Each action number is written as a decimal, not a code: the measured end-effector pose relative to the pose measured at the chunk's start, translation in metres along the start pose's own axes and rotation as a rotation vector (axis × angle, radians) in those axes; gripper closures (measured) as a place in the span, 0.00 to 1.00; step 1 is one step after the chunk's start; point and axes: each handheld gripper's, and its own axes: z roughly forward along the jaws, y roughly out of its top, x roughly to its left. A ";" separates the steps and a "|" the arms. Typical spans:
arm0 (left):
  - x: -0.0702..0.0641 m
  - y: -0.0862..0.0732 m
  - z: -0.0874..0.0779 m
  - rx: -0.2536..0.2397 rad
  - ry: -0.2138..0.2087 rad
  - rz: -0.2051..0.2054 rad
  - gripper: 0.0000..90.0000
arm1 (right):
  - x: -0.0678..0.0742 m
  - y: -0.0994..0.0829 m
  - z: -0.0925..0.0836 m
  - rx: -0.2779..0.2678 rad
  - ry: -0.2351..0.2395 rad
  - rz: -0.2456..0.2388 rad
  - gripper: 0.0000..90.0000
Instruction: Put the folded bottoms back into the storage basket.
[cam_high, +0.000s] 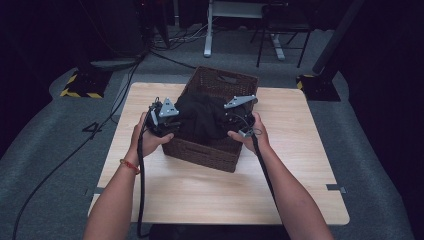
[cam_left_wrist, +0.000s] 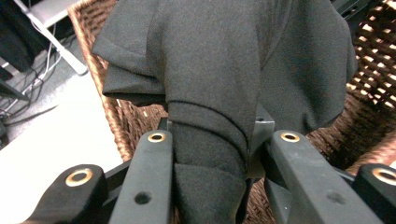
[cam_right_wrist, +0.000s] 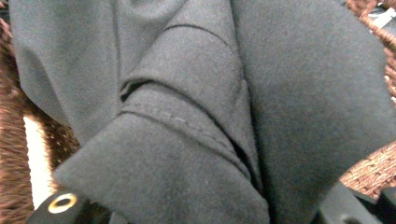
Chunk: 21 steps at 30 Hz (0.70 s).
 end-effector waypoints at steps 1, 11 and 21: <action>0.000 -0.001 0.002 0.007 -0.005 -0.001 0.79 | -0.002 -0.002 0.004 0.013 0.001 0.003 0.70; 0.003 -0.005 0.022 0.063 -0.019 -0.017 0.78 | -0.005 -0.006 0.020 0.088 -0.021 0.007 0.69; 0.007 -0.005 0.029 0.105 -0.049 -0.041 0.76 | -0.006 -0.006 0.026 0.187 -0.022 -0.015 0.68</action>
